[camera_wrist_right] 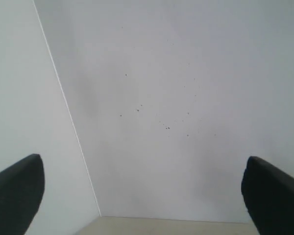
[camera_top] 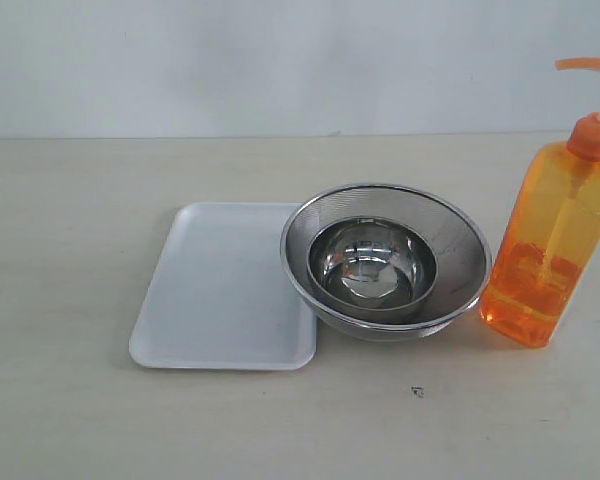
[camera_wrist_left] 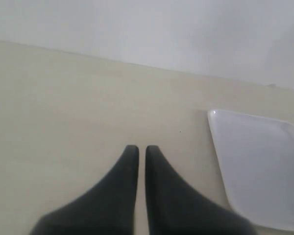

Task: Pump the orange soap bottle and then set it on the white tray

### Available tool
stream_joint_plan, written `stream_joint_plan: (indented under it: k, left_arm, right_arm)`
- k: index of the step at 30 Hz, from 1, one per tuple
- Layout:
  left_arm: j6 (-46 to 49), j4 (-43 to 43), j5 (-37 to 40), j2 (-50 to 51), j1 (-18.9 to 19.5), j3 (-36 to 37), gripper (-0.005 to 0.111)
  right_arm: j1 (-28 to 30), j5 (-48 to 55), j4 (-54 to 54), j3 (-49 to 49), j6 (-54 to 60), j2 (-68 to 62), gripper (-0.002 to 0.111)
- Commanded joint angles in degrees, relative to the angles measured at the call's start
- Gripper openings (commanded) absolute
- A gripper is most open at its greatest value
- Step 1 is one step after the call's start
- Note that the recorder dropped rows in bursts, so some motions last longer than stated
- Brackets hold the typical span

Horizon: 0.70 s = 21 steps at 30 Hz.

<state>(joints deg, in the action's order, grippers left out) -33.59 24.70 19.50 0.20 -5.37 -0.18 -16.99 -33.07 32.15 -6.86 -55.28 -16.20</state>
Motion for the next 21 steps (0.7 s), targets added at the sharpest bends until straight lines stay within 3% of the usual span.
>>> stream_joint_plan:
  k: [1,5,8,13,21]
  left_arm:
    - [0.24,0.23,-0.23,-0.2,0.2,0.18,0.005]
    - [0.24,0.23,-0.23,-0.2,0.2,0.18,0.005]
    - [0.24,0.23,-0.23,-0.2,0.2,0.18,0.005]
    - [0.24,0.23,-0.23,-0.2,0.2,0.18,0.005]
    - [0.24,0.23,-0.23,-0.2,0.2,0.18,0.005]
  right_arm:
    - [-0.2,-1.24,-3.64,0.16,5.44,0.17,0.105]
    - [-0.2,4.05,-16.11,-0.38,20.66,0.17,0.105]
    - [-0.2,14.94,-24.41,-1.77,30.17,0.17,0.105]
    - [-0.2,37.43,-29.04,-4.73,37.53,0.17,0.105]
    - [-0.2,49.41,-45.73,-5.24,59.1,0.17,0.105]
